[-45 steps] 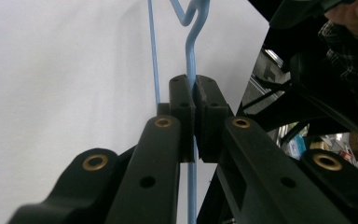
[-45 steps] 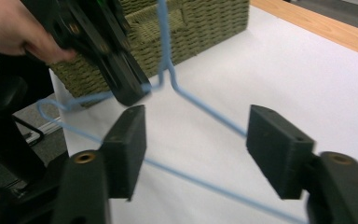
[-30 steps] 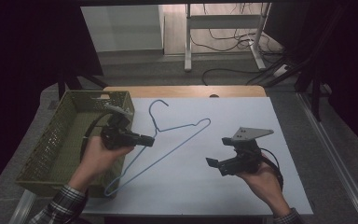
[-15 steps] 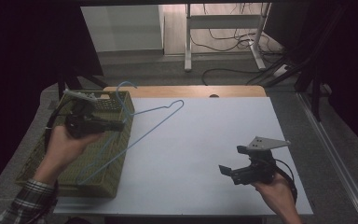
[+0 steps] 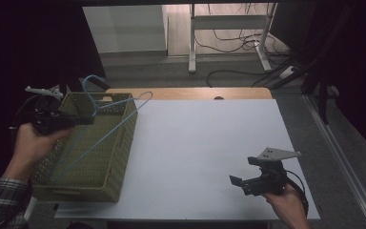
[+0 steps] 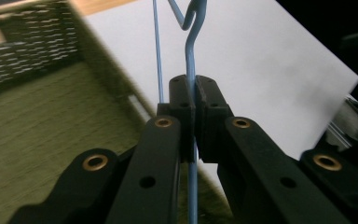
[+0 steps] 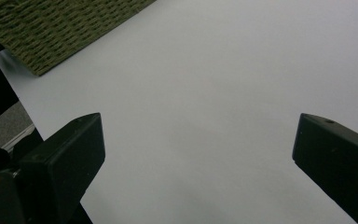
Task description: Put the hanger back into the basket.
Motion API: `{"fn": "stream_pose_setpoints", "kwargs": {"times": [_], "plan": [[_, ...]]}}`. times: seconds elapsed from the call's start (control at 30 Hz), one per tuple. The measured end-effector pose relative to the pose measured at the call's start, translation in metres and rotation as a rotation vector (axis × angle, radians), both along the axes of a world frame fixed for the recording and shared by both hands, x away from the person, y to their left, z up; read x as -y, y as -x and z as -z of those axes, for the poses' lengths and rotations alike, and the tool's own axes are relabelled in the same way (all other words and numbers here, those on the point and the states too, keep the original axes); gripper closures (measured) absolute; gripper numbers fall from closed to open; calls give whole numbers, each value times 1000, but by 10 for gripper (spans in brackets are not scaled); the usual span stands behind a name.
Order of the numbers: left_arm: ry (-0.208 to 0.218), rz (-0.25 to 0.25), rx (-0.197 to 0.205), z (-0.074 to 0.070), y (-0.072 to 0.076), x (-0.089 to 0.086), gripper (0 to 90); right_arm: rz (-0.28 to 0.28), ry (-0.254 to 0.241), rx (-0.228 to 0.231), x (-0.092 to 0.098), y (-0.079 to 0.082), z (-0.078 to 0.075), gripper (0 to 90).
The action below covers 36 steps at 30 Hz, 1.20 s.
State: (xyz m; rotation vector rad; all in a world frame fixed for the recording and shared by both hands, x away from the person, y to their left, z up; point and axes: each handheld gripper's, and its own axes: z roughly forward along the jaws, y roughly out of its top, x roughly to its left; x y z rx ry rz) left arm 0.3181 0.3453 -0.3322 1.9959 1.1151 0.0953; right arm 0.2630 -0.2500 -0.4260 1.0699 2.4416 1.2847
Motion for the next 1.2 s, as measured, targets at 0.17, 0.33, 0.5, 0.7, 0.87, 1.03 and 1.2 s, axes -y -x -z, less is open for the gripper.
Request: {"fn": "stream_pose_setpoints", "kwargs": {"times": [0.17, 0.33, 0.5, 0.7, 0.87, 1.03, 1.2], "plan": [[-24, -39, 3, 5, -3, -23, 875, 23, -8, -12, 8, 0, 3, 22], [-42, -74, 9, 14, -5, -40, 875, 45, -14, -14, 16, 1, 4, 23], [-55, -94, 17, 24, -6, -54, 875, 64, -13, -23, 22, 0, 7, 25], [-40, -121, 15, 34, -6, -67, 875, 67, -9, -32, 22, -1, 9, 26], [-36, -128, 13, 49, -8, -71, 875, 64, -2, -37, 22, -2, 11, 27], [-38, -135, 9, 71, -12, -70, 875, 59, 5, -46, 21, -2, 14, 29], [-34, -141, -9, 93, -16, -69, 875, 53, 16, -52, 19, -2, 17, 29]]}}
